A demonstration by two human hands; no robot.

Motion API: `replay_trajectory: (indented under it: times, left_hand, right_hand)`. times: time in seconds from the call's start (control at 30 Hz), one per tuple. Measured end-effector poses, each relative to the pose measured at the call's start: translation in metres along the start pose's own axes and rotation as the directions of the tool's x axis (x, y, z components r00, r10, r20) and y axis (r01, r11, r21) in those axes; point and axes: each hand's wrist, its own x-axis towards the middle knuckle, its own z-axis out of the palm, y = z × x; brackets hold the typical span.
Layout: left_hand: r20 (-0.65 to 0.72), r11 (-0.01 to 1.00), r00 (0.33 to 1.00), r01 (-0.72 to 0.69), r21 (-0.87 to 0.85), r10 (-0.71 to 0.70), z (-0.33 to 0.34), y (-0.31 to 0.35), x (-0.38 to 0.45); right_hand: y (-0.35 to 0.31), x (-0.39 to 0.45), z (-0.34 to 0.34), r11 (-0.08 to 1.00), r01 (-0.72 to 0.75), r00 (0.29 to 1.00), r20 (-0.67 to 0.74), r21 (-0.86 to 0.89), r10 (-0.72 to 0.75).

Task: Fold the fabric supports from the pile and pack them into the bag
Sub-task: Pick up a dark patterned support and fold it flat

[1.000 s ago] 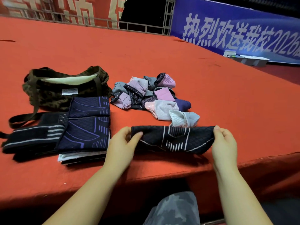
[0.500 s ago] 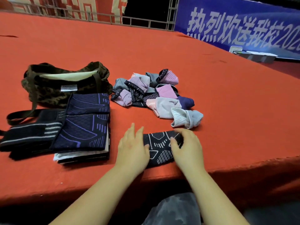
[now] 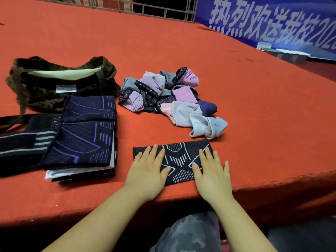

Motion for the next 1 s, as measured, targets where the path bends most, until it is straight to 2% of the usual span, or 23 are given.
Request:
replay_trajectory:
  times: [0.1, 0.17, 0.23, 0.27, 0.3, 0.37, 0.43, 0.53, 0.63, 0.7, 0.77, 0.83, 0.87, 0.93, 1.0]
  left_hand:
    - [0.004, 1.000, 1.000, 0.003, -0.004, -0.003, -0.001, 0.000, -0.001]
    - [-0.011, 1.000, 1.000, 0.022, -0.009, -0.022, -0.001, 0.001, -0.006]
    - [-0.066, 0.989, 0.993, 0.088, -0.117, -0.097, 0.000, 0.003, -0.014]
    - [-0.105, 0.962, 0.982, 0.127, -0.242, -0.156, 0.001, 0.004, -0.019]
    - [-0.150, 0.907, 0.965, 0.140, -0.398, -0.215, 0.001, 0.005, -0.023]
    - [-0.208, 0.737, 0.929, 0.092, -0.669, -0.305, 0.000, 0.006, -0.027]
    - [-0.196, 0.566, 0.909, 0.051, -0.823, -0.367, -0.007, 0.004, -0.029]
    - [-0.130, 0.335, 0.860, 0.050, -0.941, -0.494, -0.021, -0.001, -0.031]
    - [-0.040, 0.068, 0.848, -0.005, -0.998, -0.529, -0.030, -0.002, -0.033]
    - [-0.025, -0.028, 0.853, -0.047, -0.998, -0.521, -0.033, 0.000, -0.033]
    - [-0.063, -0.012, 0.844, -0.082, -0.997, -0.533, -0.035, 0.001, -0.033]
    - [-0.122, 0.073, 0.842, -0.099, -0.992, -0.525, -0.033, 0.002, -0.031]
    - [-0.137, 0.107, 0.854, -0.096, -0.990, -0.501, -0.031, 0.002, -0.029]
    - [-0.148, 0.193, 0.897, -0.072, -0.979, -0.417, -0.025, 0.004, -0.025]
    - [-0.160, 0.347, 0.932, -0.039, -0.937, -0.325, -0.018, 0.007, -0.019]
  right_hand:
    - [-0.002, 0.001, -0.003, 1.000, -0.011, 1.000, 0.028, 0.019, 0.010]
    - [-0.003, 0.001, -0.007, 1.000, -0.009, 1.000, -0.008, 0.003, 0.009]
    - [-0.007, -0.003, -0.007, 0.998, 0.052, 0.993, -0.108, 0.019, -0.050]
    - [-0.013, -0.007, -0.008, 0.989, 0.120, 0.984, -0.146, 0.086, -0.107]
    - [-0.021, -0.012, -0.007, 0.964, 0.196, 0.974, -0.146, 0.178, -0.171]
    - [-0.039, -0.022, -0.003, 0.903, 0.288, 0.957, -0.053, 0.320, -0.287]
    - [-0.053, -0.032, 0.005, 0.882, 0.348, 0.928, 0.015, 0.319, -0.372]
    - [-0.066, -0.040, 0.011, 0.873, 0.427, 0.893, 0.040, 0.236, -0.448]
    - [-0.077, -0.039, 0.012, 0.890, 0.393, 0.915, 0.001, 0.232, -0.404]
    - [-0.084, -0.038, 0.015, 0.885, 0.348, 0.937, -0.070, 0.311, -0.344]
    - [-0.088, -0.037, 0.011, 0.810, 0.244, 0.968, -0.184, 0.534, -0.171]
    - [-0.091, -0.034, -0.002, 0.639, 0.141, 0.975, -0.220, 0.756, 0.045]
    - [-0.093, -0.033, -0.008, 0.543, 0.087, 0.976, -0.180, 0.836, 0.121]
    - [-0.094, -0.032, -0.013, 0.323, 0.010, 0.982, -0.070, 0.946, 0.174]
    - [-0.095, -0.032, -0.012, 0.141, -0.041, 0.984, 0.016, 0.989, 0.176]
